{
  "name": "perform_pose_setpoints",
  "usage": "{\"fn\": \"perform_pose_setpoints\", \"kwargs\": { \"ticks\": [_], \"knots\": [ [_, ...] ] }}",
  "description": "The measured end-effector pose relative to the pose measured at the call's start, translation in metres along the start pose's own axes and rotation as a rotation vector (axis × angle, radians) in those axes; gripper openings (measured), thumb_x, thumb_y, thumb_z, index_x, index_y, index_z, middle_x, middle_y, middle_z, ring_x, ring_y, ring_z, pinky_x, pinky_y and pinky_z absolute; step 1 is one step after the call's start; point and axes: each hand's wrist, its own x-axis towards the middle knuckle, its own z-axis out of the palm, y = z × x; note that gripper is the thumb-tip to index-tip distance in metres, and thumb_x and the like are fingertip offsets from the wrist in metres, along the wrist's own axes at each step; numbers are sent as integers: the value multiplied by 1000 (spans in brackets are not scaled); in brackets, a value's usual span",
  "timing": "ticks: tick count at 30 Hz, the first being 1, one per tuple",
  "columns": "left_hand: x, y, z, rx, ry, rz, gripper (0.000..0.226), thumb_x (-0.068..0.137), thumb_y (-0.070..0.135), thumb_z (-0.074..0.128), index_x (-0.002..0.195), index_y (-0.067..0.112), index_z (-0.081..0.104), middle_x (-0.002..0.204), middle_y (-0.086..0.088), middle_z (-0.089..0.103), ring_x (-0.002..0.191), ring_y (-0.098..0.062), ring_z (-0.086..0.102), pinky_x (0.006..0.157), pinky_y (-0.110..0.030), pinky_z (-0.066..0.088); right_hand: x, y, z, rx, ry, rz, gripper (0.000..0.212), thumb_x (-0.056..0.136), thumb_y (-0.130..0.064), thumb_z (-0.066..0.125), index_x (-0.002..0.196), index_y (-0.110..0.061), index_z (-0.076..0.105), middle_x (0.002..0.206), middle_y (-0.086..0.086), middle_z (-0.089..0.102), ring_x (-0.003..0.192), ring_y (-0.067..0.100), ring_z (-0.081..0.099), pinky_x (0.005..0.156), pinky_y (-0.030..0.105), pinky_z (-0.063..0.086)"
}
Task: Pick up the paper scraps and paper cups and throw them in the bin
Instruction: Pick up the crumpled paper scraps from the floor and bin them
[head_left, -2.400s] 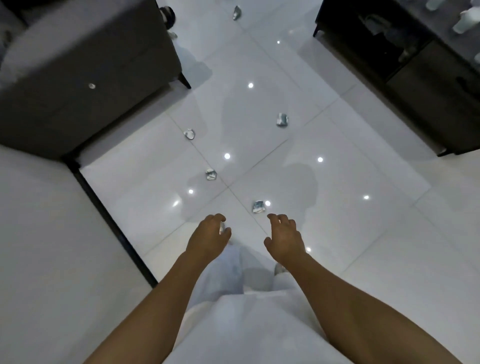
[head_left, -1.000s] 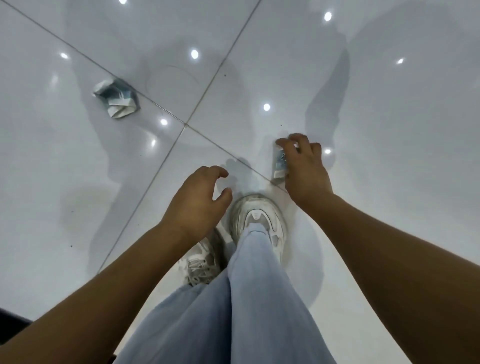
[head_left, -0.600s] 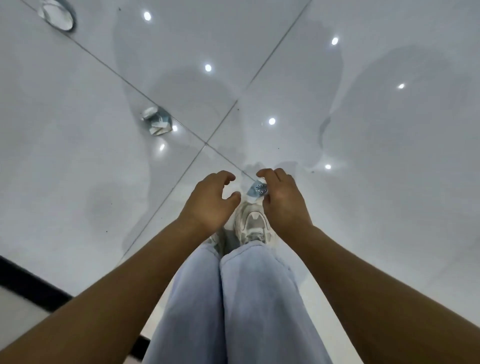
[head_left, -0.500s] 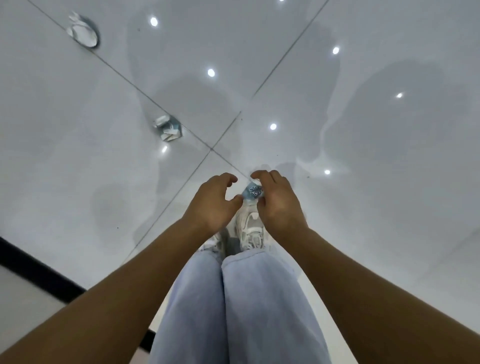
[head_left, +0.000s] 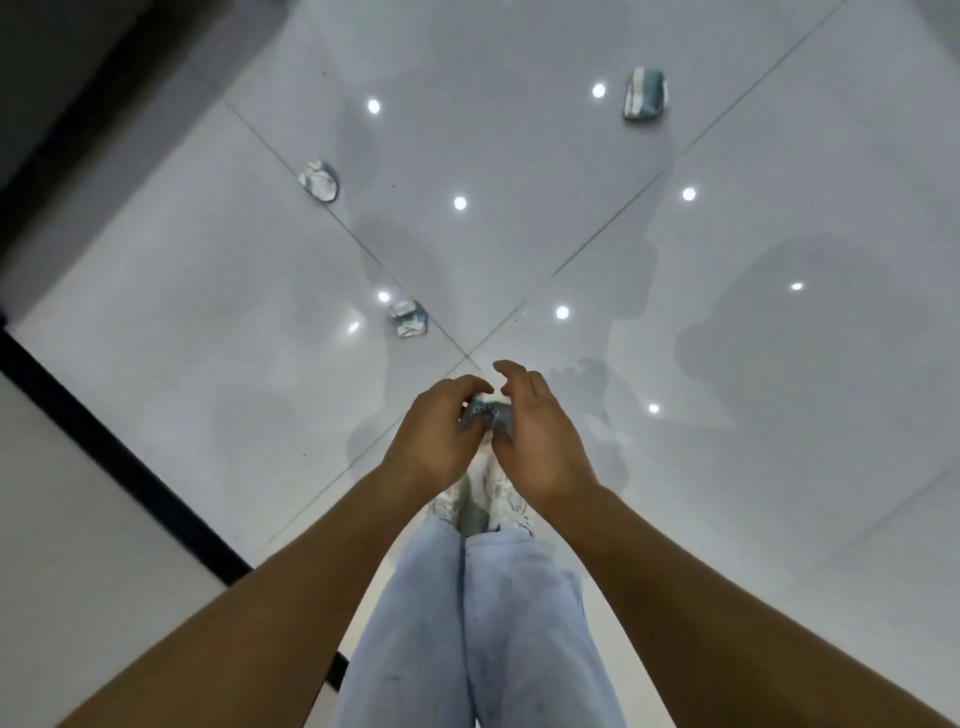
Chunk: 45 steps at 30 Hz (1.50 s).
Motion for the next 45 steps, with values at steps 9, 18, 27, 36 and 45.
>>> {"fn": "perform_pose_setpoints", "kwargs": {
  "ticks": [9, 18, 27, 36, 45],
  "knots": [
    [-25, -18, -73, 38, 183, -138, 20, 94, 13, 51, 112, 9, 61, 108, -9, 63, 97, -21, 59, 85, -25, 43, 5, -63, -11, -113, -64, -14, 62, 92, -24, 63, 145, -23, 32, 143, 0, 41, 128, 16, 46, 97, 25, 43],
    [-23, -83, -171, 108, 157, -174, 17, 92, 11, 52, 106, 10, 61, 97, -7, 60, 80, -16, 51, 68, -19, 34, 45, -141, 14, -193, -85, 63, 60, 92, -21, 59, 145, -19, 31, 139, 3, 41, 124, 20, 45, 95, 32, 47],
    [31, -133, -227, 213, 118, -71, 23, 91, 15, 53, 113, 14, 60, 105, -10, 56, 91, -25, 57, 76, -25, 41, 117, -166, 70, -237, -78, 133, 59, 89, -14, 58, 142, -20, 33, 136, 7, 42, 120, 26, 45, 93, 37, 47],
    [137, -221, -174, 236, 135, -46, 26, 90, 13, 54, 114, 16, 62, 101, -7, 55, 85, -24, 56, 75, -28, 41, 222, -63, 160, -333, -66, 130, 56, 87, -8, 57, 138, -20, 38, 144, 7, 35, 127, 27, 34, 89, 34, 44],
    [237, -313, -93, 181, 135, -7, 34, 90, 13, 55, 123, 18, 59, 108, -3, 55, 94, -15, 53, 79, -18, 34, 309, 31, 270, -603, -86, 58, 75, 83, -10, 66, 143, -31, 26, 158, 10, 5, 141, 40, 13, 108, 48, 35]
  ]
}}
